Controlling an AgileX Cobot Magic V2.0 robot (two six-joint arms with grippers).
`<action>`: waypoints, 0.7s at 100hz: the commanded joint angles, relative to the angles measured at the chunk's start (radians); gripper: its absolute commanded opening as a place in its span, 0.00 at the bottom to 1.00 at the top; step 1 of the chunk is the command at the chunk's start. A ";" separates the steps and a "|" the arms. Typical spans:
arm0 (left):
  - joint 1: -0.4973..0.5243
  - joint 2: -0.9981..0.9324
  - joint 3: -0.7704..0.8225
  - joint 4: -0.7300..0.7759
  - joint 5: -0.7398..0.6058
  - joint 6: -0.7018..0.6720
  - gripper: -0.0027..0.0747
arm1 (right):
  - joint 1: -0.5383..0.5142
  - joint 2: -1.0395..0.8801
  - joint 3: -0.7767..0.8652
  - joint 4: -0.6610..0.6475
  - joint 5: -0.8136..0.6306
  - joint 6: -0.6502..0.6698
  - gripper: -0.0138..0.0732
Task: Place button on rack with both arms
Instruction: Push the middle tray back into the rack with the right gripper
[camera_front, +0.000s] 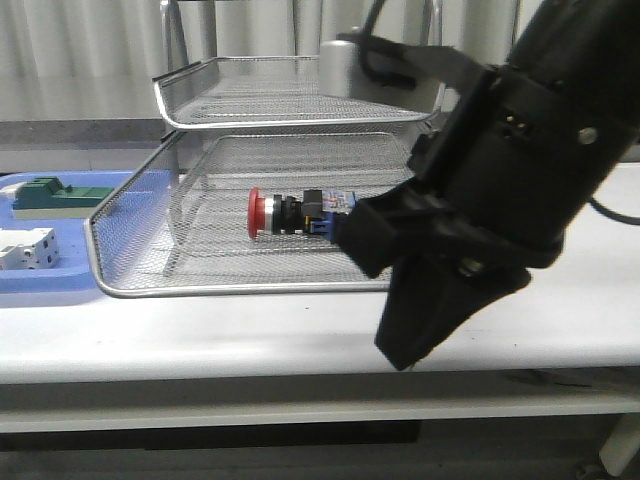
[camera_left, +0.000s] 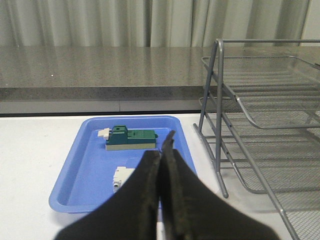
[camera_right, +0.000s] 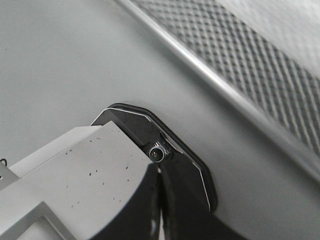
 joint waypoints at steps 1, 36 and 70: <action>0.004 0.009 -0.027 -0.021 -0.067 -0.004 0.01 | 0.028 0.008 -0.051 -0.009 -0.054 -0.013 0.09; 0.004 0.009 -0.027 -0.021 -0.067 -0.004 0.01 | 0.057 0.127 -0.122 -0.135 -0.114 -0.013 0.09; 0.004 0.009 -0.027 -0.021 -0.067 -0.004 0.01 | 0.018 0.191 -0.218 -0.259 -0.190 -0.013 0.09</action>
